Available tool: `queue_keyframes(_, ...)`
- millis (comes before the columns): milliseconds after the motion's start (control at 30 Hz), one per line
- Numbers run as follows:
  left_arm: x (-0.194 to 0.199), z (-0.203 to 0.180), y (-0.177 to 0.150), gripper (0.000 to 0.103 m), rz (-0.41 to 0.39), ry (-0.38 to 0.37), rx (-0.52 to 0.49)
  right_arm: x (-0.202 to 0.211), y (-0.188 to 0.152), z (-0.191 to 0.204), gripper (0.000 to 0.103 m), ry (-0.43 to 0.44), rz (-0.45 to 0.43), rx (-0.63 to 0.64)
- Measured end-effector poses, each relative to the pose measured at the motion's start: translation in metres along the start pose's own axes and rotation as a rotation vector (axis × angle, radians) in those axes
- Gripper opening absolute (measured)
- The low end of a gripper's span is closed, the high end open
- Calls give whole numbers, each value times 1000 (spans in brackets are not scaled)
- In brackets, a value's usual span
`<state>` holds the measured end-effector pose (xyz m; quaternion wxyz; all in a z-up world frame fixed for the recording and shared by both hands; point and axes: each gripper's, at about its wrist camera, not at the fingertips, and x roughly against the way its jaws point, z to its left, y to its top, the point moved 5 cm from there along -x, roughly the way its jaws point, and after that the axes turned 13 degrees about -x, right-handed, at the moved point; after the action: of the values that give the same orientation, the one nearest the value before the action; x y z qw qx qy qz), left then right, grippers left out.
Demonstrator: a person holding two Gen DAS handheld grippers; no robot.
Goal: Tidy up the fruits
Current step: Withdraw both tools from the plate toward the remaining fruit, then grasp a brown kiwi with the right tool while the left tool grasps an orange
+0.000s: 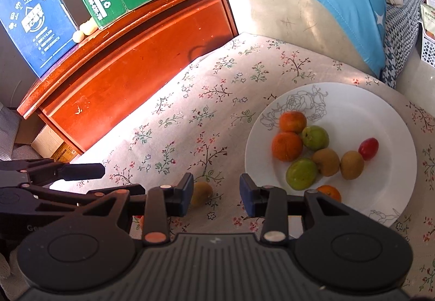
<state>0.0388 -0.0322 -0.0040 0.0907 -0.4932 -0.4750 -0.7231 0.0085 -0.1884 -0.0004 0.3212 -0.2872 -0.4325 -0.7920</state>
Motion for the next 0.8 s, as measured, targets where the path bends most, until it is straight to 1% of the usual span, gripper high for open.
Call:
queue_keyframes(100,1,-14,-7,76,-10,-34,-69,-6,-1,2,39,12,21,-9)
queue_keyframes(200,-1,-27,-16,73,-14,-47,-153,-13,-3,5,39,15,39,-5)
queue_keyframes(267,-4,-34,-22,73,-11,-57,-186,-18,-5,7,39,17,54,-4)
queue_keyframes(333,-8,-37,-27,72,-7,-60,-202,-23,-7,8,39,19,67,-8)
queue_keyframes(400,-12,-39,-30,66,-6,-64,-217,-27,-9,9,39,14,74,-4)
queue_keyframes(533,-17,-39,-34,58,-4,-59,-224,-32,-10,8,39,7,82,-3)
queue_keyframes(800,-20,-43,-38,54,-26,-35,-280,-43,-12,7,39,5,103,-19)
